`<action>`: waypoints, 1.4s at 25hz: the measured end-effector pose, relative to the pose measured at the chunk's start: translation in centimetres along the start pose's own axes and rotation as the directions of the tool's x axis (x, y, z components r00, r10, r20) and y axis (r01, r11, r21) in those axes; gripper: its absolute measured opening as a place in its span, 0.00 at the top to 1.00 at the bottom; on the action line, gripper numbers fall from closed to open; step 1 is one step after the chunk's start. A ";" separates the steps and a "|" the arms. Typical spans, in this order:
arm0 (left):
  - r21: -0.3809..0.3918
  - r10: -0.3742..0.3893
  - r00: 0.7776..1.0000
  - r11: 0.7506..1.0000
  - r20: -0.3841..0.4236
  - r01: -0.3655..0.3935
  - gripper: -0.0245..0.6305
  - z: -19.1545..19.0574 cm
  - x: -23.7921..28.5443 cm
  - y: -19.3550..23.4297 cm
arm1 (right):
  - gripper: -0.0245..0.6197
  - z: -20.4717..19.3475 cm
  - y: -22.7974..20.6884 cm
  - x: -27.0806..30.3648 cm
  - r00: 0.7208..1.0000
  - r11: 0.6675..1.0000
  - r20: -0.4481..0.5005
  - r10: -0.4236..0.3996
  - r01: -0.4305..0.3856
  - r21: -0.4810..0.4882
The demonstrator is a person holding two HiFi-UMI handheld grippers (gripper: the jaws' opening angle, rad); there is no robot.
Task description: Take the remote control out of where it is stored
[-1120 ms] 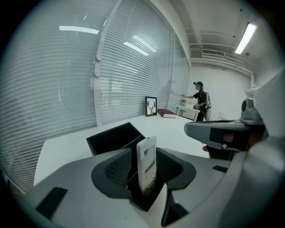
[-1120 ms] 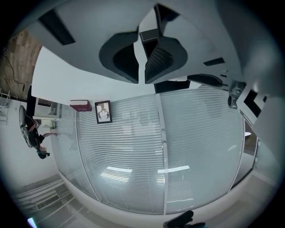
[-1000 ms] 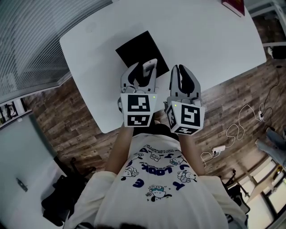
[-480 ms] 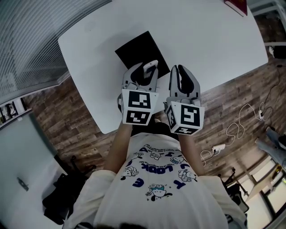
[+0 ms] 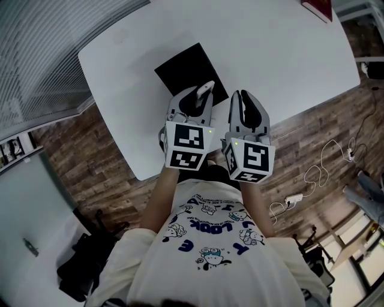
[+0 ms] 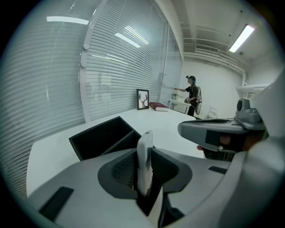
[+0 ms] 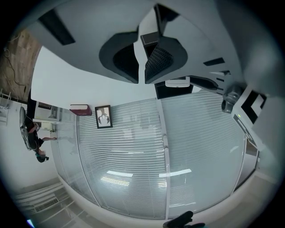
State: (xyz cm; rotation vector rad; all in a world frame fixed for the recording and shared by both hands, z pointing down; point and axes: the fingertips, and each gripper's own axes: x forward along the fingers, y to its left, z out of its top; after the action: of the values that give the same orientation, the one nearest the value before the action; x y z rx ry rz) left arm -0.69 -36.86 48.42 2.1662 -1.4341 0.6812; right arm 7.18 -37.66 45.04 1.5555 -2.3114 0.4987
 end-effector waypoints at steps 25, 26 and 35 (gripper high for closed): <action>-0.002 0.034 0.981 0.999 0.189 -0.035 0.84 4.8 -6.1 -1.4 | 0.87 2.1 1.3 -3.2 0.997 0.999 0.073 0.031 -0.031 -0.010; -0.001 0.038 0.979 0.999 0.198 -0.039 0.84 5.1 -6.4 -1.4 | 0.87 2.2 1.4 -3.4 0.996 0.999 0.078 0.035 -0.034 -0.012; -0.027 0.092 0.964 0.996 0.251 -0.088 0.84 5.7 -10.2 -0.9 | 0.87 3.5 3.4 -5.1 0.990 0.997 0.123 0.074 -0.072 -0.024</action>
State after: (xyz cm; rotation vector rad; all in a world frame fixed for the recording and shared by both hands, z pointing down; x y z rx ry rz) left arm -2.38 -32.85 37.55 2.2509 -1.6690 0.4339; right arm 5.66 -33.85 39.27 1.5380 -2.4659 0.4063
